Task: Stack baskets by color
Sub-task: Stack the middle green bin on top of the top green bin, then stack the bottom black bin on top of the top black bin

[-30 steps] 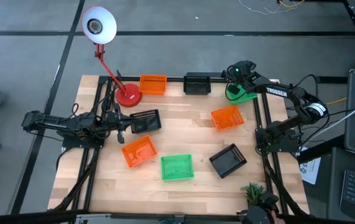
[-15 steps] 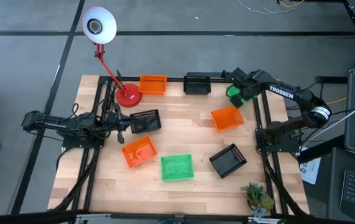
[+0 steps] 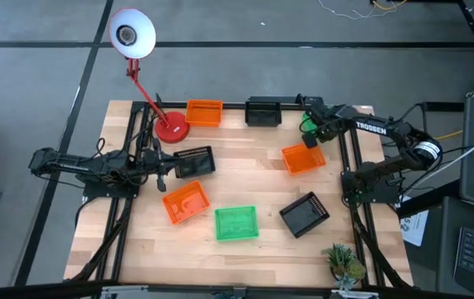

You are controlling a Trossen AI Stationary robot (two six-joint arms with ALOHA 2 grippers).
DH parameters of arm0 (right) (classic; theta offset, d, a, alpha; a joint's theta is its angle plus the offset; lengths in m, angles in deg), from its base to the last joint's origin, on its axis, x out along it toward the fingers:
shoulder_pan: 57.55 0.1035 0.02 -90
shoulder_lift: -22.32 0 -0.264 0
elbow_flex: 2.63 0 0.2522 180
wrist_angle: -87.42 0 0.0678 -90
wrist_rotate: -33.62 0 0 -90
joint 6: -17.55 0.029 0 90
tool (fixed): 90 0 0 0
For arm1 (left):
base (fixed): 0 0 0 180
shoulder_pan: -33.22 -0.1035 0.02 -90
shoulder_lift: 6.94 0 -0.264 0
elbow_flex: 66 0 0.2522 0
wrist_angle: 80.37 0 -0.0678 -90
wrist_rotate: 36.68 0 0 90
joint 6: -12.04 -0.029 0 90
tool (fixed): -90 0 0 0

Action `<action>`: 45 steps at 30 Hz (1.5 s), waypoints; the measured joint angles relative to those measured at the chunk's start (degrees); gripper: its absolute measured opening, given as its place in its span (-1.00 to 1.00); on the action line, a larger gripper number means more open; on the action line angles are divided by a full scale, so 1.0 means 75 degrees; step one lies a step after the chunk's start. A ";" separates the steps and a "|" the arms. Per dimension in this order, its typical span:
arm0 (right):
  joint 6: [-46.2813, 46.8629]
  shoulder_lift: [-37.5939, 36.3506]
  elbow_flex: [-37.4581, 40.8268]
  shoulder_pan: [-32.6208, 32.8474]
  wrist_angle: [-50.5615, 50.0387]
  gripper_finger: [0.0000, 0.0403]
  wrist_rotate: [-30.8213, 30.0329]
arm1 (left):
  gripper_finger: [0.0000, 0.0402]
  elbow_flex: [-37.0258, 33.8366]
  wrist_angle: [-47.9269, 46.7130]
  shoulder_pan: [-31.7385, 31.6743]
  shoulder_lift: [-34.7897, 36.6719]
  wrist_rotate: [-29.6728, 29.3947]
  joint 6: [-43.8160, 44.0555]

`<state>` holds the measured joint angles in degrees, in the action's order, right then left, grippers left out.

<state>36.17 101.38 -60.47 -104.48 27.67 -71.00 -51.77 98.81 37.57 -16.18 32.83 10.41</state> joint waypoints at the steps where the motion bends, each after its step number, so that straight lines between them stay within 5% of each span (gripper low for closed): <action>1: 0.0081 0.0003 0.0000 -0.0050 0.0155 -1.00 -0.0072 | -0.94 -0.0002 0.0000 -0.0002 -0.0001 0.0000 0.0000; 20: 0.0054 0.0006 0.0000 -0.0778 0.1211 -1.00 0.0016 | -0.94 0.0000 -0.0012 -0.0002 -0.0002 0.0000 0.0000; 28: -0.1007 -0.0430 -0.0332 -0.0580 0.1160 -1.00 0.2843 | -0.94 -0.0001 -0.0010 -0.0001 -0.0002 0.0000 0.0006; 37: -0.1494 -0.1991 -0.0613 0.1132 0.0950 -1.00 0.5013 | -0.94 -0.0002 -0.0009 -0.0001 -0.0002 0.0000 0.0017; 45: -0.0766 -0.2924 -0.0580 0.3401 0.0422 -1.00 0.4573 | -0.94 -0.0002 -0.0009 -0.0001 -0.0001 0.0000 0.0015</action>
<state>30.42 79.45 -64.82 -78.97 30.84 -36.70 -51.79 98.75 37.57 -16.19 32.83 10.53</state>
